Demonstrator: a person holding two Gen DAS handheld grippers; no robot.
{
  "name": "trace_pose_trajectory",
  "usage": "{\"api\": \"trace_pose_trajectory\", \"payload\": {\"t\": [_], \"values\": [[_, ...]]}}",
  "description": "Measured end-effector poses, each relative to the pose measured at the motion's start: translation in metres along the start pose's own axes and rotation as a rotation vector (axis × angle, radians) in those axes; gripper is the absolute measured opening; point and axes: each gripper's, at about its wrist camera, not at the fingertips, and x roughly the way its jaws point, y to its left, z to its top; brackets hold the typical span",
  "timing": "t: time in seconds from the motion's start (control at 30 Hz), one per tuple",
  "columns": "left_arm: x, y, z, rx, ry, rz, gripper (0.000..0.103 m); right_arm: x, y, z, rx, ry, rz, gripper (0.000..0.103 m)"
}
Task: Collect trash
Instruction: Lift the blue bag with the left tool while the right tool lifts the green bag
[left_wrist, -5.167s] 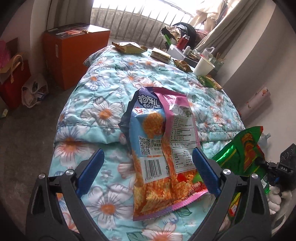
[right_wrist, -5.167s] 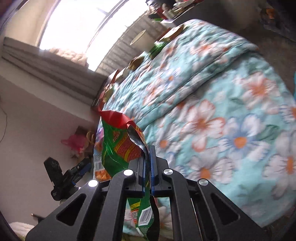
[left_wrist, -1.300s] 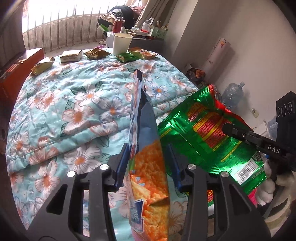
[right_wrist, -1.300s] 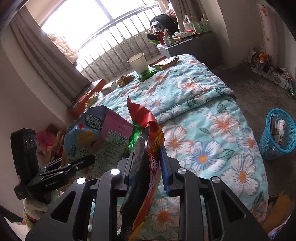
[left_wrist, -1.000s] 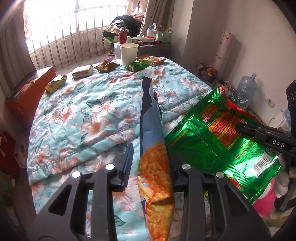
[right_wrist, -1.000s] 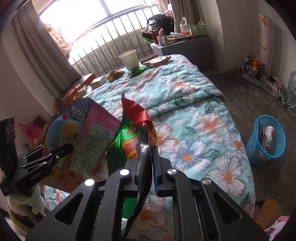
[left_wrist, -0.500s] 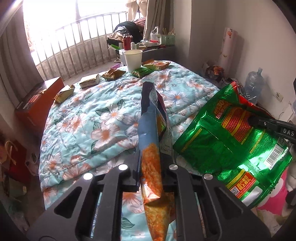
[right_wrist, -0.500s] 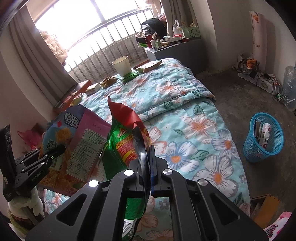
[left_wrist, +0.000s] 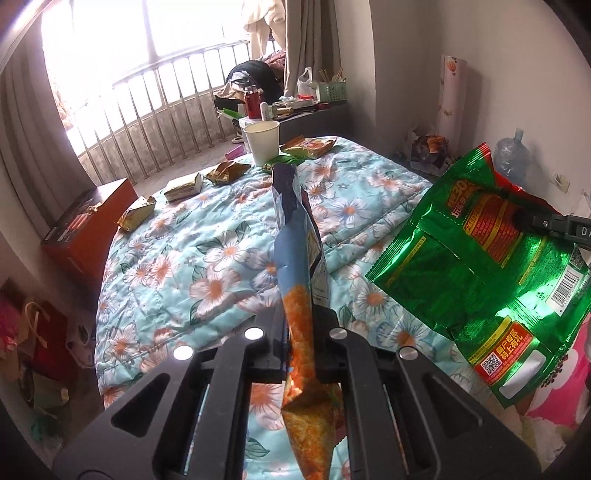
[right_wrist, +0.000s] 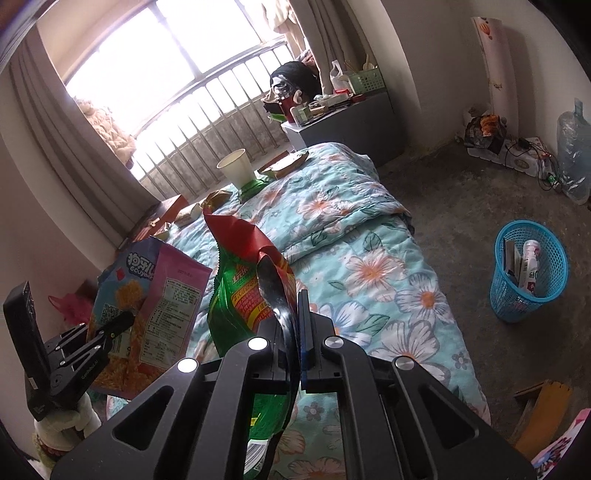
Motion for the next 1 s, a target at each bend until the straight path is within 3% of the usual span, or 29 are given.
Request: {"api": "trace_pose_trajectory", "payload": {"t": [0.33, 0.6, 1.0], "values": [[-0.011, -0.029, 0.015, 0.067, -0.05, -0.025, 0.004, -0.025, -0.025, 0.0, 0.06, -0.068, 0.003, 0.003], [-0.013, -0.061, 0.035, 0.141, -0.086, -0.12, 0.004, -0.047, -0.043, -0.002, 0.106, -0.129, -0.027, 0.003], [-0.005, -0.109, 0.043, 0.228, -0.064, -0.153, 0.004, -0.057, -0.076, -0.011, 0.166, -0.151, -0.001, 0.003]]}}
